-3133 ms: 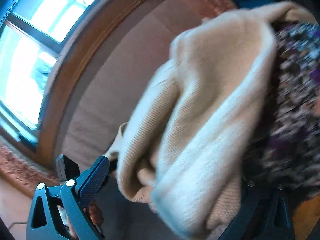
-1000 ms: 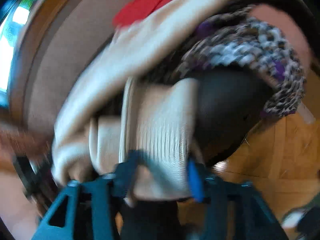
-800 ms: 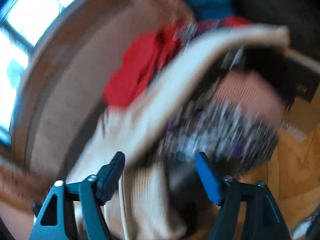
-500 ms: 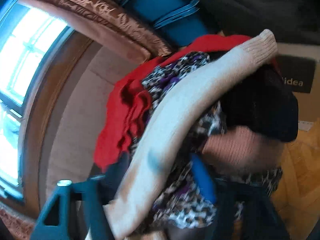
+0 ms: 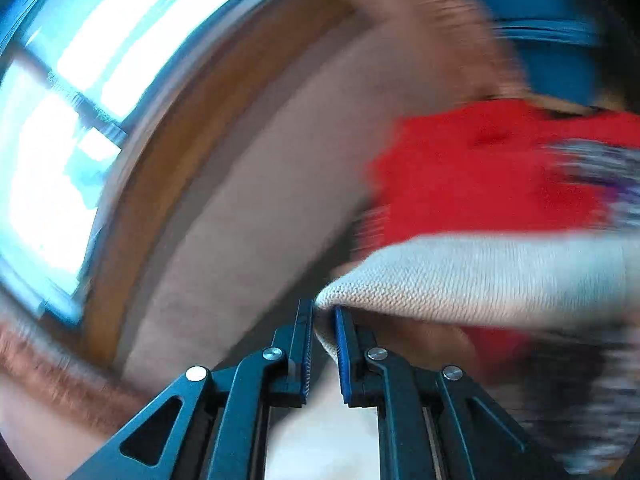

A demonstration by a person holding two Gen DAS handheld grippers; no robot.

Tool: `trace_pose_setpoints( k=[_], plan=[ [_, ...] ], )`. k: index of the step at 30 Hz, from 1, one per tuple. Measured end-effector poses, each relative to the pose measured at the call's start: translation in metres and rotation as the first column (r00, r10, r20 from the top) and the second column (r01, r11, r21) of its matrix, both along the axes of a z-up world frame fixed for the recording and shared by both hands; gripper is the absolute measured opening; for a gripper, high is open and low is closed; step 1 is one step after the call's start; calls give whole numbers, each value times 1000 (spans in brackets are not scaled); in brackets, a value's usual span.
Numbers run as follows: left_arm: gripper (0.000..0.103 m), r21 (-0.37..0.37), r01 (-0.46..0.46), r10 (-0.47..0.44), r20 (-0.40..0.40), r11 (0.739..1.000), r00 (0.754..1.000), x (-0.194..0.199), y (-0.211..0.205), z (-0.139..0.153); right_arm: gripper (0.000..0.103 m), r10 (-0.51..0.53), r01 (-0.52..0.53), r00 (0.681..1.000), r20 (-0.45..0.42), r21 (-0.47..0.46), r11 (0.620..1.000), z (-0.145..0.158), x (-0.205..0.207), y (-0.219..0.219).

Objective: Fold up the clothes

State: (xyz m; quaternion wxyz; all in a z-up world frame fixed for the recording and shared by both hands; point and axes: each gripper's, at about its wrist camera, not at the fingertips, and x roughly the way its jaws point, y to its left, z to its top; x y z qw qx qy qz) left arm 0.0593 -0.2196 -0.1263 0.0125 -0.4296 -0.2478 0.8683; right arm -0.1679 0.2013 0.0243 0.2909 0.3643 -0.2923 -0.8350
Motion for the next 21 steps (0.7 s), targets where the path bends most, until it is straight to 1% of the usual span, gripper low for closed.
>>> trace_pose_setpoints(
  k=[2, 3, 5, 6, 7, 9, 11, 12, 13, 14, 16, 18, 19, 21],
  plan=[
    [30, -18, -34, 34, 3, 999, 999, 9, -6, 3, 13, 141, -142, 990, -21, -36, 989, 10, -6, -83],
    [30, -24, -59, 59, 5, 998, 998, 15, -11, 5, 13, 217, -218, 976, -31, -56, 974, 14, -4, -128],
    [30, -27, -105, 105, -7, 994, 994, 26, -21, 9, 13, 371, -374, 927, -54, -93, 923, 23, 19, -219],
    [30, -34, -129, 128, -13, 991, 992, 34, -27, 12, 13, 436, -441, 898, -62, -108, 891, 22, 27, -257],
    [30, -40, -147, 146, -22, 988, 989, 40, -31, 15, 13, 504, -509, 861, -69, -118, 853, 23, 45, -298],
    [30, -37, -184, 182, -38, 982, 983, 52, -40, 20, 13, 638, -643, 766, -81, -125, 756, 22, 85, -367],
    [30, -37, -213, 211, -44, 976, 976, 62, -46, 23, 32, 726, -729, 684, -73, -57, 682, 19, 138, -422],
    [30, -42, -226, 224, -47, 973, 973, 65, -47, 24, 54, 746, -749, 662, -74, -36, 662, 17, 157, -437],
    [30, -44, -238, 236, -54, 970, 970, 69, -50, 25, 70, 760, -763, 646, -74, -15, 646, 14, 166, -448],
    [30, -43, -249, 246, -63, 968, 967, 73, -52, 27, 75, 770, -772, 634, -73, 7, 636, 10, 173, -453],
    [30, -35, -255, 251, -79, 966, 965, 75, -54, 30, 75, 780, -781, 620, -83, 29, 624, 2, 172, -448],
    [30, -27, -253, 250, -93, 967, 964, 76, -55, 33, 75, 766, -767, 636, -89, 36, 641, -8, 164, -421],
    [30, -23, -251, 248, -100, 968, 964, 76, -56, 34, 75, 756, -758, 650, -78, 11, 652, -17, 156, -400],
    [30, -28, -225, 221, -113, 974, 969, 73, -52, 39, 75, 717, -719, 695, -53, -23, 695, -29, 139, -352]
  ],
)
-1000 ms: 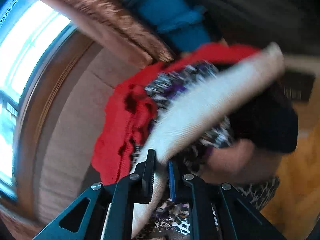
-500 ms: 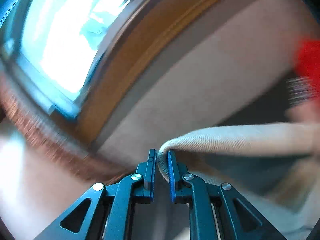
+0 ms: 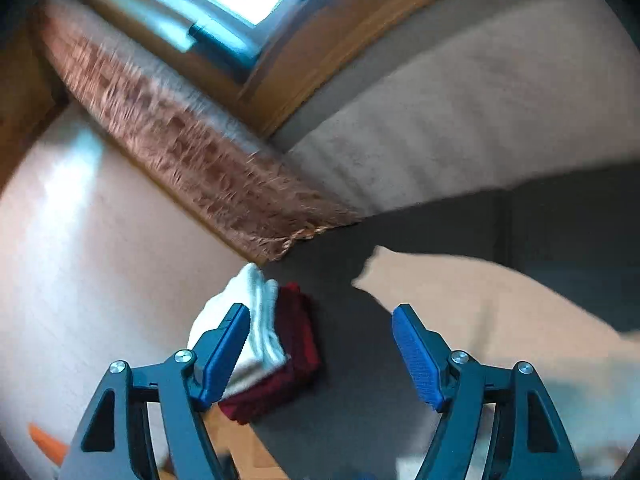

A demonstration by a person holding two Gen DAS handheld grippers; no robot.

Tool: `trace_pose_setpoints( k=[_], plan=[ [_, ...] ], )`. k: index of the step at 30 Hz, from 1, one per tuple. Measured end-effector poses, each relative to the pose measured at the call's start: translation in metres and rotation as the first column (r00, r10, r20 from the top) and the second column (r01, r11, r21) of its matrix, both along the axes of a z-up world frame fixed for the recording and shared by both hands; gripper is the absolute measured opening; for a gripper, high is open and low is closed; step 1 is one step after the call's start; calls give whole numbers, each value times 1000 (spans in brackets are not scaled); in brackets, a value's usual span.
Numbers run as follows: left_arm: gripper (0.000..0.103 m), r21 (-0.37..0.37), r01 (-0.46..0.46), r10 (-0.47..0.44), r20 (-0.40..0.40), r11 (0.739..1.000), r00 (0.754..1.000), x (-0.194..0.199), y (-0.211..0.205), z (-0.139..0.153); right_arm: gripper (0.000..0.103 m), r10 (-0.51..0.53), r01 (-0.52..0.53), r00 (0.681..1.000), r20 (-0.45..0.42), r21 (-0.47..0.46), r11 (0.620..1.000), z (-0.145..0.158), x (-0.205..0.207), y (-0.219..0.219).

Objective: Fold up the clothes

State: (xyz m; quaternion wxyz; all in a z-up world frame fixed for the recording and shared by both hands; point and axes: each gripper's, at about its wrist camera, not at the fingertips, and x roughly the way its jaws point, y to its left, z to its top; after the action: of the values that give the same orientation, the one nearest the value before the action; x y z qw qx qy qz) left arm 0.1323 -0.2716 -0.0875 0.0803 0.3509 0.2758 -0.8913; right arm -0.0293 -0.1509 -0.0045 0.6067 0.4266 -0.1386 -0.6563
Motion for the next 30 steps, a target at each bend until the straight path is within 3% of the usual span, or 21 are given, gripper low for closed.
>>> trace_pose_setpoints(
  k=[7, 12, 15, 18, 23, 27, 30],
  plan=[
    [33, -3, 160, -160, -10, 987, 987, -33, 36, 0, 78, -207, 205, 978, -5, 143, 968, -53, -38, 160],
    [33, 5, 154, -154, 38, 988, 987, -26, 50, -15, 78, -200, 207, 978, -53, 243, 948, -65, -40, 201],
    [33, -8, 122, -122, 44, 993, 992, -16, 49, -18, 78, -97, 155, 974, -207, 284, 946, -49, -31, 168],
    [33, -3, 89, -88, 48, 996, 995, -7, 44, -19, 87, 79, 61, 936, -344, 378, 924, -47, -25, 107],
    [33, 30, 79, -81, 64, 996, 995, 5, 43, -28, 87, 327, -80, 862, -386, 534, 841, -68, -17, -14],
    [33, 53, 83, -87, 71, 995, 994, 6, 42, -34, 89, 392, -95, 839, -378, 607, 789, -94, -19, -86],
    [33, 67, 91, -96, 67, 994, 993, 6, 40, -35, 91, 429, -40, 810, -399, 693, 720, -122, -23, -129]
  ],
)
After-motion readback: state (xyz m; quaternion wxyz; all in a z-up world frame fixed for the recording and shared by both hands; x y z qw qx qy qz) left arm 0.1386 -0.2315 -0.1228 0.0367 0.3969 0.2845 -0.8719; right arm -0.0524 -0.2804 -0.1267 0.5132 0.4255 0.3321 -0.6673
